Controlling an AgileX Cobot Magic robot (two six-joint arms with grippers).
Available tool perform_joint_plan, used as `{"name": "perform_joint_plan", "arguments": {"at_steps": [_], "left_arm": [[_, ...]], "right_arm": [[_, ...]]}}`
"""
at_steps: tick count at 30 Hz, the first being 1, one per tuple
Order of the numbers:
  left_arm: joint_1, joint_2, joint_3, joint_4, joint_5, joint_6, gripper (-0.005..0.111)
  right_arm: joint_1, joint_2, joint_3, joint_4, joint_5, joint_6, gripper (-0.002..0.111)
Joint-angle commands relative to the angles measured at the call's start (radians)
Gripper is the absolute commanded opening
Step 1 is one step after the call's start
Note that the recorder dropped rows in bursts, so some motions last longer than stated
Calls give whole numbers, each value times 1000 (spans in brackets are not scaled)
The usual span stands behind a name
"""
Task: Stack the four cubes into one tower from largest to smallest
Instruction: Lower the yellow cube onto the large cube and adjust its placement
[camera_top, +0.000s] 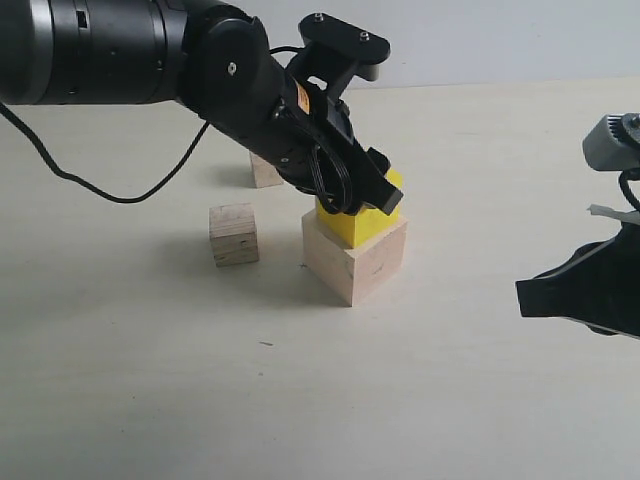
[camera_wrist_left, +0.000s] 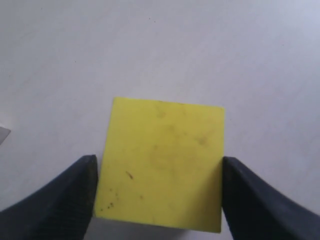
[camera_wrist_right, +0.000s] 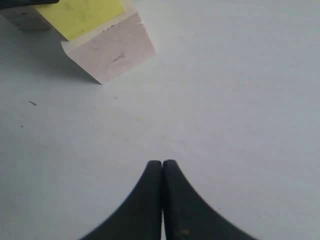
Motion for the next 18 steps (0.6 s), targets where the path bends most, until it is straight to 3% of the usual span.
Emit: {"name": "perform_joint_plan", "arguments": {"at_steps": [1, 18], "left_arm": [[2, -8, 0, -11, 26, -31, 0], [2, -8, 0, -11, 46, -60, 0]], "right_arm": [[2, 2, -9, 1, -1, 3, 0], [2, 2, -9, 1, -1, 3, 0]]}}
